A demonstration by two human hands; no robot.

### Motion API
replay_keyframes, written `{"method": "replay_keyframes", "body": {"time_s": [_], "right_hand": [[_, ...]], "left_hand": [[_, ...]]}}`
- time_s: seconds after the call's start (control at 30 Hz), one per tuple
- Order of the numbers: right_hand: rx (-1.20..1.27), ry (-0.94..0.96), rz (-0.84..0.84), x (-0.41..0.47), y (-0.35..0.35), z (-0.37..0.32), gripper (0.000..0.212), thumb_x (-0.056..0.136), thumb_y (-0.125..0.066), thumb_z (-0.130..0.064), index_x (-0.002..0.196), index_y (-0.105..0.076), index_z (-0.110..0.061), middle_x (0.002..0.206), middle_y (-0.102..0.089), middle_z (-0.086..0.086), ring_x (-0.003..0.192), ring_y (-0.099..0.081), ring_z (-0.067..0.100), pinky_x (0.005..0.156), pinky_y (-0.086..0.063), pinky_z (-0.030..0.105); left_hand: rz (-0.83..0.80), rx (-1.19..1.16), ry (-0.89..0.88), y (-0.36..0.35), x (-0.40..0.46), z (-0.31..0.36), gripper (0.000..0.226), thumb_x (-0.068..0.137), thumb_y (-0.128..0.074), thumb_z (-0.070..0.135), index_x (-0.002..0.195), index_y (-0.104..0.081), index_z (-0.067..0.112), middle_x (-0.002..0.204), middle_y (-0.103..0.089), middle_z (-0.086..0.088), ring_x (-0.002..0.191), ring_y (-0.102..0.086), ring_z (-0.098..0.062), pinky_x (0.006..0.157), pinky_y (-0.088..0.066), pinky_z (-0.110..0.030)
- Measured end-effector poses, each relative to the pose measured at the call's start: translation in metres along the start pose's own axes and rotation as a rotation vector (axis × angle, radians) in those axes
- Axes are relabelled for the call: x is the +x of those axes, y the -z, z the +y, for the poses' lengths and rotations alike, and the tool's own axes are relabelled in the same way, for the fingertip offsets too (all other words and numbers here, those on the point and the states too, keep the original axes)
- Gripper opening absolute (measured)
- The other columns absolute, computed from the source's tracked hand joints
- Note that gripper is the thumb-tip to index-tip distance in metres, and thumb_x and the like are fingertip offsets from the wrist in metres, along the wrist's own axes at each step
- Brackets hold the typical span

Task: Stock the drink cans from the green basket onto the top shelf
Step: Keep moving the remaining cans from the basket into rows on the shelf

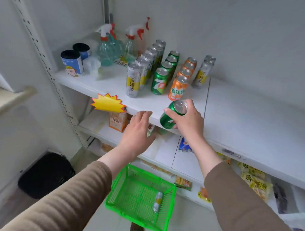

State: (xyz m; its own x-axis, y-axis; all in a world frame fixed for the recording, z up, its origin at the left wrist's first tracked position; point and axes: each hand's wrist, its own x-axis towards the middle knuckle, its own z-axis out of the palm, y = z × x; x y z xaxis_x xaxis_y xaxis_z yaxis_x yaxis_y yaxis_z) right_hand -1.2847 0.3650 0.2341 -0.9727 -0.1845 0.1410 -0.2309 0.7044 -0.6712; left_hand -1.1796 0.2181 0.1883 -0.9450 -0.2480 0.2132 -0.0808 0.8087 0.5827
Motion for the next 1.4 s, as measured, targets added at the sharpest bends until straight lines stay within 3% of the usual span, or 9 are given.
{"method": "replay_keyframes", "body": {"time_s": [0.2,0.47,0.57,0.63,0.8,0.87,1.1,1.27,1.4], "right_hand": [[-0.123,0.024,-0.043,0.062,-0.036,-0.013,0.077,0.066,-0.064,-0.084,0.115,-0.05,-0.027,0.114,-0.069,0.001,0.106,-0.064,0.031,0.083,-0.054,0.04],[0.331,-0.084,-0.086,0.085,-0.083,-0.004,0.081,0.066,-0.088,-0.041,0.13,-0.04,-0.025,0.125,-0.052,-0.004,0.107,-0.062,0.021,0.085,-0.053,0.038],[0.355,-0.05,-0.105,0.081,-0.099,0.017,0.088,0.068,-0.084,-0.023,0.139,-0.034,-0.034,0.136,-0.048,-0.004,0.094,-0.069,0.018,0.082,-0.058,0.042],[0.301,-0.044,-0.145,0.084,-0.103,0.024,0.082,0.073,-0.084,-0.013,0.14,-0.038,-0.026,0.139,-0.047,-0.001,0.084,-0.068,0.015,0.084,-0.057,0.04],[0.214,-0.058,-0.224,0.099,-0.108,0.02,0.062,0.074,-0.086,-0.02,0.126,-0.054,-0.017,0.12,-0.068,0.003,0.106,-0.067,0.022,0.091,-0.053,0.035],[0.183,-0.048,-0.197,0.1,-0.111,0.013,0.065,0.072,-0.088,-0.027,0.126,-0.053,-0.016,0.121,-0.064,0.003,0.11,-0.063,0.024,0.086,-0.047,0.028],[0.041,-0.086,-0.103,0.108,-0.124,-0.008,0.091,0.065,-0.09,-0.052,0.131,-0.042,-0.012,0.139,-0.054,0.008,0.12,-0.06,0.033,0.088,-0.051,0.041],[0.144,-0.056,-0.152,0.107,-0.127,0.005,0.082,0.074,-0.086,-0.029,0.139,-0.038,-0.013,0.141,-0.058,0.005,0.125,-0.059,0.029,0.097,-0.051,0.04],[0.119,-0.058,-0.114,0.109,-0.127,0.0,0.078,0.074,-0.087,-0.03,0.137,-0.044,-0.012,0.136,-0.059,0.005,0.124,-0.058,0.028,0.095,-0.049,0.037]], "left_hand": [[-0.007,0.009,0.11,-0.007,0.049,-0.004,0.076,0.083,-0.069,0.034,0.147,-0.031,0.017,0.146,-0.035,-0.005,0.135,-0.034,-0.027,0.109,-0.037,-0.042],[0.026,0.016,0.212,-0.011,0.063,-0.033,0.072,0.083,-0.069,0.029,0.145,-0.035,0.015,0.145,-0.038,-0.006,0.133,-0.035,-0.028,0.109,-0.033,-0.038],[0.026,0.027,0.214,-0.01,0.063,-0.044,0.07,0.085,-0.067,0.03,0.145,-0.035,0.015,0.145,-0.038,-0.006,0.135,-0.035,-0.027,0.11,-0.032,-0.038],[0.021,0.032,0.21,-0.009,0.063,-0.049,0.069,0.086,-0.067,0.032,0.145,-0.035,0.015,0.145,-0.038,-0.006,0.135,-0.035,-0.027,0.11,-0.032,-0.038],[-0.003,0.049,0.204,-0.008,0.07,-0.054,0.069,0.086,-0.067,0.032,0.145,-0.034,0.016,0.146,-0.037,-0.006,0.135,-0.035,-0.028,0.111,-0.031,-0.038],[-0.007,0.05,0.199,-0.008,0.074,-0.055,0.07,0.085,-0.068,0.031,0.145,-0.035,0.016,0.145,-0.038,-0.006,0.134,-0.035,-0.029,0.11,-0.031,-0.038],[0.004,0.056,0.195,-0.009,0.084,-0.057,0.071,0.085,-0.068,0.034,0.145,-0.033,0.018,0.145,-0.037,-0.004,0.135,-0.034,-0.026,0.111,-0.032,-0.038],[0.002,0.076,0.211,-0.007,0.086,-0.058,0.072,0.085,-0.068,0.033,0.146,-0.033,0.019,0.147,-0.035,-0.003,0.137,-0.033,-0.026,0.112,-0.032,-0.038],[-0.01,0.08,0.221,-0.008,0.088,-0.058,0.073,0.085,-0.069,0.034,0.147,-0.033,0.019,0.148,-0.035,-0.005,0.138,-0.032,-0.026,0.113,-0.031,-0.038]]}}
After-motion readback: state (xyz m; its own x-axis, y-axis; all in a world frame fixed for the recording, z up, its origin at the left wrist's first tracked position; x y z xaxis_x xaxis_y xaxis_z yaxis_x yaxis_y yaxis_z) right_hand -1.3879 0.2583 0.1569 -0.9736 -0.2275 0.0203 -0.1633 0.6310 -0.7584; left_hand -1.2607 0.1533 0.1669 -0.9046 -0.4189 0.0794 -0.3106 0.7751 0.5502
